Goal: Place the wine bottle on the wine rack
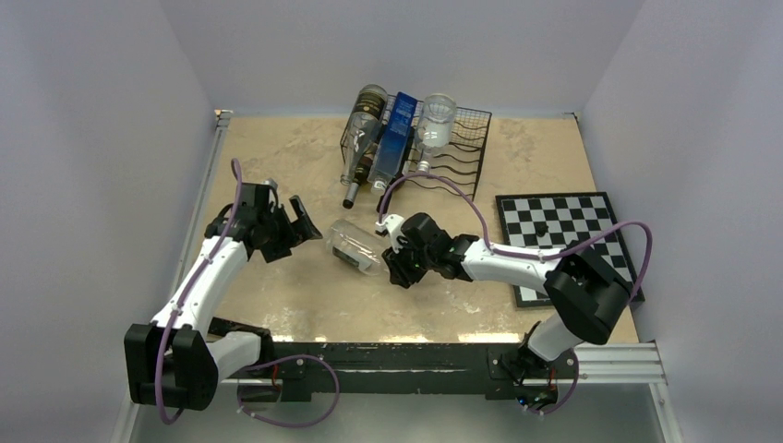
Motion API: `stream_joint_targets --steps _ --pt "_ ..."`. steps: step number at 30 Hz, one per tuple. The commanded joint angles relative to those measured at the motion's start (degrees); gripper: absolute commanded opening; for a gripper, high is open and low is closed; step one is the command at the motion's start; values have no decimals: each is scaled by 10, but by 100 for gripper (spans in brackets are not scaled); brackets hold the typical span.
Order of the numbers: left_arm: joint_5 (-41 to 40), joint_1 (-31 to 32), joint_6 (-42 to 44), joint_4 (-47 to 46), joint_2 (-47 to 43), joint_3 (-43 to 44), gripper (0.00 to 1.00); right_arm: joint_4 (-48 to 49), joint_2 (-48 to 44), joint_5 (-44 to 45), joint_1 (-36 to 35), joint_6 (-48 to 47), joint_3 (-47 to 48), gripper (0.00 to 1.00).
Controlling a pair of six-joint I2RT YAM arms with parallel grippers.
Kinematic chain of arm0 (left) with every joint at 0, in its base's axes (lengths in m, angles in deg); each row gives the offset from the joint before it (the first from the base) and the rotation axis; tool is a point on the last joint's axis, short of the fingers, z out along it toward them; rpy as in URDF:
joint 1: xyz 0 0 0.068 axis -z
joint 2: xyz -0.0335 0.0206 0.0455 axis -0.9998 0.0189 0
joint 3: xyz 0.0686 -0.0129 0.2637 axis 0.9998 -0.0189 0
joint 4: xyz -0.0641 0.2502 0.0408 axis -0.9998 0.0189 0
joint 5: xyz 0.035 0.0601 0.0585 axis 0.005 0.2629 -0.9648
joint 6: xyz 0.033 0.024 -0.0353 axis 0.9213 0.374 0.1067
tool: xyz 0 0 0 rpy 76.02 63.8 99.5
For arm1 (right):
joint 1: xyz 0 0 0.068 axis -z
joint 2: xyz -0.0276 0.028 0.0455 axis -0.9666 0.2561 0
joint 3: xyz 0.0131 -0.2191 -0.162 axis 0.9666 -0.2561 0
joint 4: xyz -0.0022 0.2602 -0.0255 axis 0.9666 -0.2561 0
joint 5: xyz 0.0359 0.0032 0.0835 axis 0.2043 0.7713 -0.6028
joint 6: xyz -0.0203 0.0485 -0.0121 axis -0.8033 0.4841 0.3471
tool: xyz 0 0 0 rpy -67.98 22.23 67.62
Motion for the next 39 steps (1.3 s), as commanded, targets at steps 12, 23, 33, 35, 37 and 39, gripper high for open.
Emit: stream_joint_targets --steps 12,23,33,35,37,39 --pt "-45 0 16 14 -38 30 96 100 37 99 3 -5 3 37" --pt "-52 0 21 20 -48 33 96 122 84 115 4 9 31 64" --pt "-58 0 23 27 -61 29 96 111 116 142 3 -10 74 54" --pt "-57 0 22 33 -63 34 96 112 114 158 3 1 67 43" --pt "-55 0 22 36 -68 37 96 115 112 170 3 7 59 33" --pt "-55 0 22 35 -74 38 96 116 116 179 3 7 59 24"
